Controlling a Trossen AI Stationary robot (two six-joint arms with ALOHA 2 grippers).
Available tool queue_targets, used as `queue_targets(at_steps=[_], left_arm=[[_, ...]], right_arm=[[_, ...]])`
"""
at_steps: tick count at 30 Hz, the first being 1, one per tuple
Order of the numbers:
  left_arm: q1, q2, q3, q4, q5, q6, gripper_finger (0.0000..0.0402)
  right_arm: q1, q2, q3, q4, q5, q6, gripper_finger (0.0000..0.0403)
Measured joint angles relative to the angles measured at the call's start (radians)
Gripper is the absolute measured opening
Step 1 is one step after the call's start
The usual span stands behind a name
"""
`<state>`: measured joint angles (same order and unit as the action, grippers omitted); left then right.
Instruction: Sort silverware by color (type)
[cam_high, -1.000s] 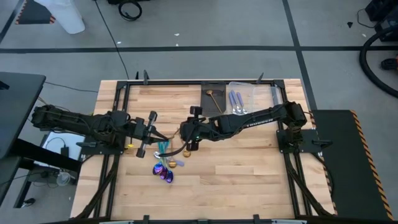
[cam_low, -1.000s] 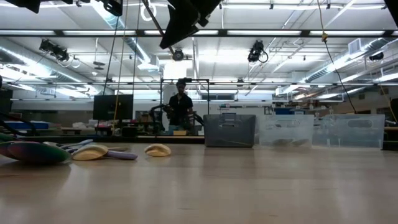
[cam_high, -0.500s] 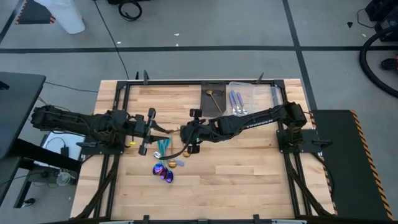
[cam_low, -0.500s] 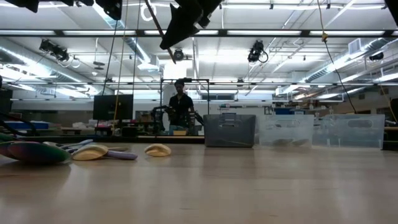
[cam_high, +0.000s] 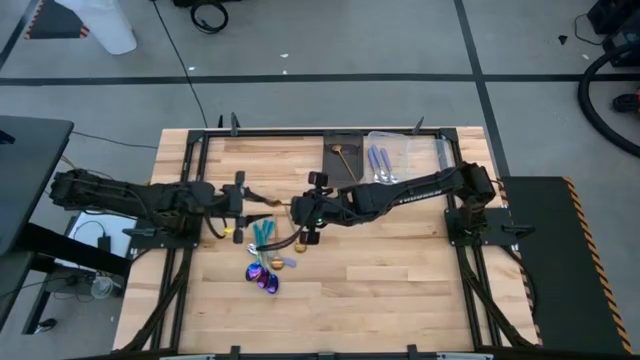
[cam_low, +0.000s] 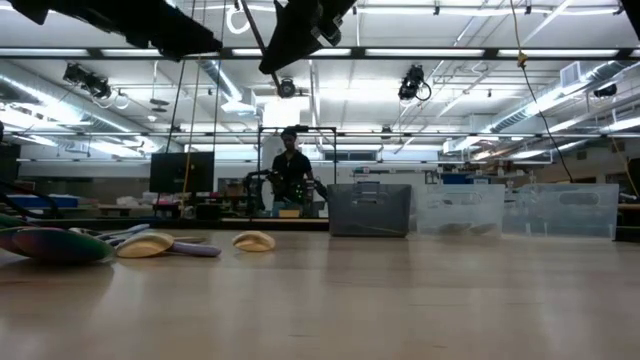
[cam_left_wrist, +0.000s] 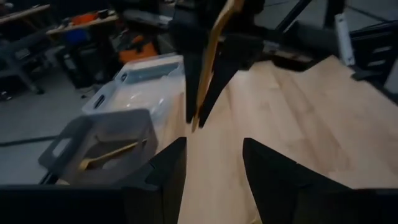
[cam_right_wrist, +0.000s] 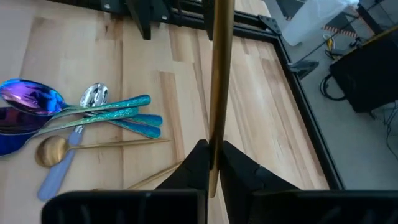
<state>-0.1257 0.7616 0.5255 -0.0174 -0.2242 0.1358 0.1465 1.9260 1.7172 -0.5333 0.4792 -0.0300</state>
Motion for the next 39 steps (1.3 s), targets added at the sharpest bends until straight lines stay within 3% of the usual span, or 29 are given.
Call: queue_targets(at_steps=[12, 22, 39], left_arm=[[0.0, 0.012, 0.0, -0.056, -0.019, -0.021, 0.0166], [0.0, 0.011, 0.0, -0.034, -0.019, -0.012, 0.0166], [0.0, 0.011, 0.0, -0.065, -0.019, -0.009, 0.0166]], right_arm=[[-0.094, -0.017, 0.0, -0.038, 0.024, 0.146, 0.0029], [-0.231, -0.017, 0.0, -0.098, -0.052, 0.277, 0.003], [-0.341, -0.017, 0.0, -0.302, -0.088, 0.382, 0.0031]])
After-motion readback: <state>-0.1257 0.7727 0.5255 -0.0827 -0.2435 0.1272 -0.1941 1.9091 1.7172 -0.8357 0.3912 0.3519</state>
